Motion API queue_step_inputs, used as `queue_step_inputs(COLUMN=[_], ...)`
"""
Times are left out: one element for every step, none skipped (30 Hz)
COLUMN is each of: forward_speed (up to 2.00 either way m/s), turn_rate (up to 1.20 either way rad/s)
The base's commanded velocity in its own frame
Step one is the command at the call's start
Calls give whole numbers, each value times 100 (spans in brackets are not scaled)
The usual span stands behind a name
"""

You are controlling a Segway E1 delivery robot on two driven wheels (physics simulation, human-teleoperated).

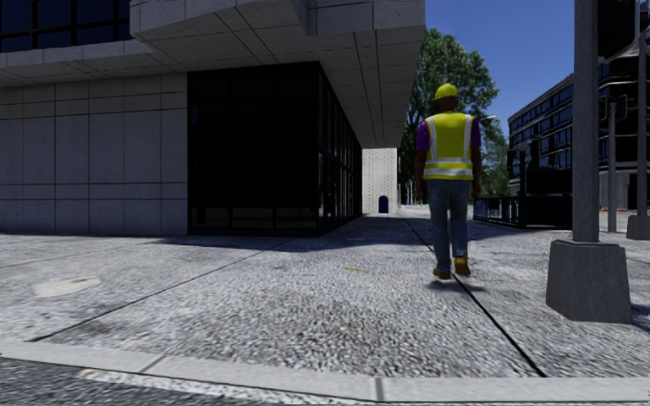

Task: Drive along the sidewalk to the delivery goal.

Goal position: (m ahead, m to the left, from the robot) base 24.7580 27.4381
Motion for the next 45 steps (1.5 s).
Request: queue_step_inputs(forward_speed=[110, 110, 110, 110, 110, 110, 110, 110, 110, 110, 110, 110, 110, 110, 110, 110, 110, 110, 109, 109, 109, 109, 109, 109, 109, 109, 109, 109, 109, 109, 109, 109, 109, 109, 108, 108, 108, 108, 108, 108, 108, 108, 108, 108, 108], turn_rate=[0, 0, 0, 0, 0, 0, 0, 0, 0, 4, 4, 9, 12, 12, 13, 13, 13, 13, 13, 15, 15, 17, 18, 19, 19, 19, 19, 19, 21, 24, 24, 25, 27, 28, 28, 28, 28, 28, 28, 28, 28, 28, 28, 28, 28])
